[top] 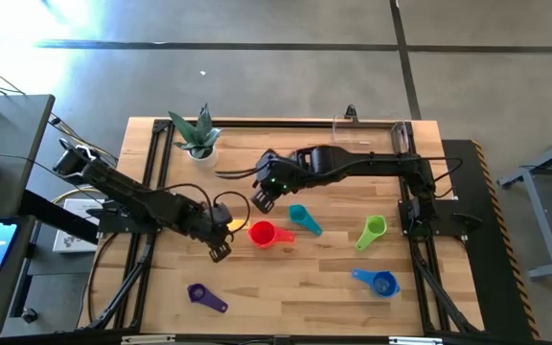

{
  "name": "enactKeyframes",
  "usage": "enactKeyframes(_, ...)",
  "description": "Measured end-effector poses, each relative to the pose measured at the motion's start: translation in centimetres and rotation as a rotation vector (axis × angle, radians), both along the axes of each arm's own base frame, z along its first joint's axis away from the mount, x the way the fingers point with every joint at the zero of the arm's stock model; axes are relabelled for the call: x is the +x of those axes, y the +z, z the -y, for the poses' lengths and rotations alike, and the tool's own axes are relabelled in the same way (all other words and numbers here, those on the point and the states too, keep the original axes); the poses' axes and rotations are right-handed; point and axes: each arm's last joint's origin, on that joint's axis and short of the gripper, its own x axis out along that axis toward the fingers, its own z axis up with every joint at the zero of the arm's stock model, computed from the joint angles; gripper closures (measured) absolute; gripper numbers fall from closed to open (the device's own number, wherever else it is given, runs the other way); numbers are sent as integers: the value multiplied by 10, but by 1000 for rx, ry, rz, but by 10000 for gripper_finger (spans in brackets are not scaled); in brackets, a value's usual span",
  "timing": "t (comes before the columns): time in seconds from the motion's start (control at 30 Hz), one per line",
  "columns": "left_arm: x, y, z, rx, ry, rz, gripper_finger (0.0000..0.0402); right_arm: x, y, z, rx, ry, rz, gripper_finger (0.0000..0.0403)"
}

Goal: Nest measuring cups in basket
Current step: Stack the yellow measuring cup on top of the red measuring cup

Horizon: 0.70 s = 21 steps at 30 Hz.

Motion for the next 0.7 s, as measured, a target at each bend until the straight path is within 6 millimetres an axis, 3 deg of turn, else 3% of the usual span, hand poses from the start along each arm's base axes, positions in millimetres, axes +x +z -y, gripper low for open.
enactKeyframes(0.3,21,29,3,109,-199,217,396,-17,54,10,-64,-79,157,330)
enactKeyframes(0.47,35,38,-3,138,-239,349,396,-23,57,12,-49,-101,153,330)
enactKeyframes(0.7,46,34,-19,129,-153,350,396,-24,55,12,-48,-103,139,330)
